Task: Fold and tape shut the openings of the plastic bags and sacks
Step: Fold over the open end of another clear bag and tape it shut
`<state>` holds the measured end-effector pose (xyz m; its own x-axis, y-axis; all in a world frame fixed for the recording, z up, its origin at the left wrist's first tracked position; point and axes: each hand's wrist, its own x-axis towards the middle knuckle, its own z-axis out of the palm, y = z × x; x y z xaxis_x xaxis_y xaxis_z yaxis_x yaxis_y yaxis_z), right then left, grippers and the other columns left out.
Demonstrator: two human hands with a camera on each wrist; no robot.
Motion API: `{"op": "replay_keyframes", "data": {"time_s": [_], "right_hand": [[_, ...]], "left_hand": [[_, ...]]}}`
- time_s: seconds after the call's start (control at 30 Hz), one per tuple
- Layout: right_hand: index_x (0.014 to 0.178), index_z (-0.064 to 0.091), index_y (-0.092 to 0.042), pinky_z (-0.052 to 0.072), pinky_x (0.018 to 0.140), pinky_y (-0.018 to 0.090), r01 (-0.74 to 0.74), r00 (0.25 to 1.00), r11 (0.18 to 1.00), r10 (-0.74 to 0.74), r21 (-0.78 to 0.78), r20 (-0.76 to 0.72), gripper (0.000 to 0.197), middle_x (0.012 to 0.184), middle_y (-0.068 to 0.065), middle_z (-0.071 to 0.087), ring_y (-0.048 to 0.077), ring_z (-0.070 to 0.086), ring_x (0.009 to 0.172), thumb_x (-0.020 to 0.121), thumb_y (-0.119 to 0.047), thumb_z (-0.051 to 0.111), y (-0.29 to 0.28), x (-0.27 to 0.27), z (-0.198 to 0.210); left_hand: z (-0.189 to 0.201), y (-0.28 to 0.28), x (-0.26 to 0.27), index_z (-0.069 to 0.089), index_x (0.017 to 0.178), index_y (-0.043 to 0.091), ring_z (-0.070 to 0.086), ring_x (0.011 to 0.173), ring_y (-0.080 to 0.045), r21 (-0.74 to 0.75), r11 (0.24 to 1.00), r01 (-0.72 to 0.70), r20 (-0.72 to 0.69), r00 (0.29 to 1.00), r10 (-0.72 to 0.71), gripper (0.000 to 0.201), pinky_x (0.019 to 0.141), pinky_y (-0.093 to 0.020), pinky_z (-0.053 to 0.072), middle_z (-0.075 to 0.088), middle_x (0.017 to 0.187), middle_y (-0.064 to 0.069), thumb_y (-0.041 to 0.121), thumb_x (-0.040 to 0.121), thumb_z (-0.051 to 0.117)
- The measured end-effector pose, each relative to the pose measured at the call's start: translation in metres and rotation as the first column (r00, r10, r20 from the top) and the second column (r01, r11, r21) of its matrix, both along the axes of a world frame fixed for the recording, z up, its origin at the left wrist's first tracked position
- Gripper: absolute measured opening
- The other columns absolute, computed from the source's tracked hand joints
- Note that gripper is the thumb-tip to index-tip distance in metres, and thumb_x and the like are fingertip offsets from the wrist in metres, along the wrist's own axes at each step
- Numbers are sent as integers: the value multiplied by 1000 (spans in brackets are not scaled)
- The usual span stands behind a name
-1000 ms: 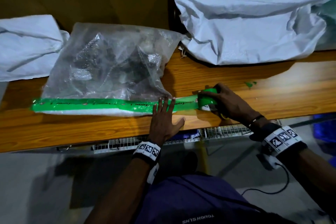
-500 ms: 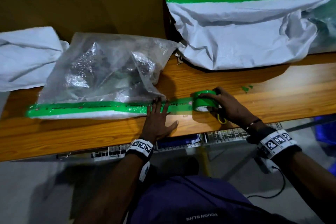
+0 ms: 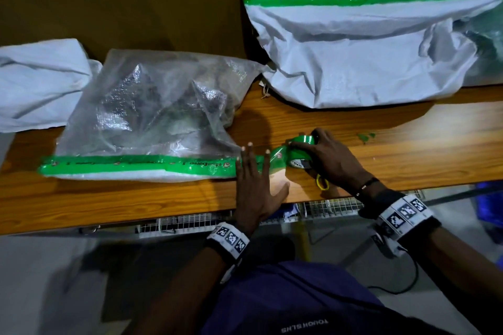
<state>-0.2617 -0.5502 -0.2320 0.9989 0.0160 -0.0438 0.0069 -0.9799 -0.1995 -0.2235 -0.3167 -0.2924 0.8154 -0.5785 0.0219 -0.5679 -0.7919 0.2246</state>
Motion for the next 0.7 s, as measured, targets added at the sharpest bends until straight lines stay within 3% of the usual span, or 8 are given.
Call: {"op": "replay_keyframes", "data": {"time_s": [0.1,0.43,0.57,0.7], "right_hand": [[147,55,-39,47,74,44,-6,999,1000,7,-15,34,68,117,12,46,36,48,107,85,-25,80,1,2,2],[147,56,-37,44,83,50,-22,1000,999,22,-31,17,68,125,17,47,39,46,113,85,-23,80,-8,-2,5],[147,56,-37,39,91,55,7,1000,999,-7,-32,2,68,138,20,45,43,39,127,86,-24,81,-1,-4,7],[146,55,-38,37,94,57,16,1000,1000,-16,-4,-22,74,144,17,41,45,36,135,79,-32,85,6,-7,7]], "left_hand": [[-1,-14,-1,18,167,15,-17,159,-38,8,1000,22,2,1000,-22,99,127,-61,3,-16,172,-21,76,93,40],[-16,-26,-7,24,165,13,-15,160,-31,24,1000,14,-64,998,-13,100,127,-59,3,-13,174,-14,80,92,41],[-17,-24,-7,20,166,12,-13,161,-30,16,999,34,-81,996,-33,103,128,-58,5,-14,174,-12,80,92,42],[-3,-7,-5,3,167,14,-15,160,-30,-98,995,32,-42,998,-36,99,129,-50,-7,-16,173,-12,70,97,44]]}}
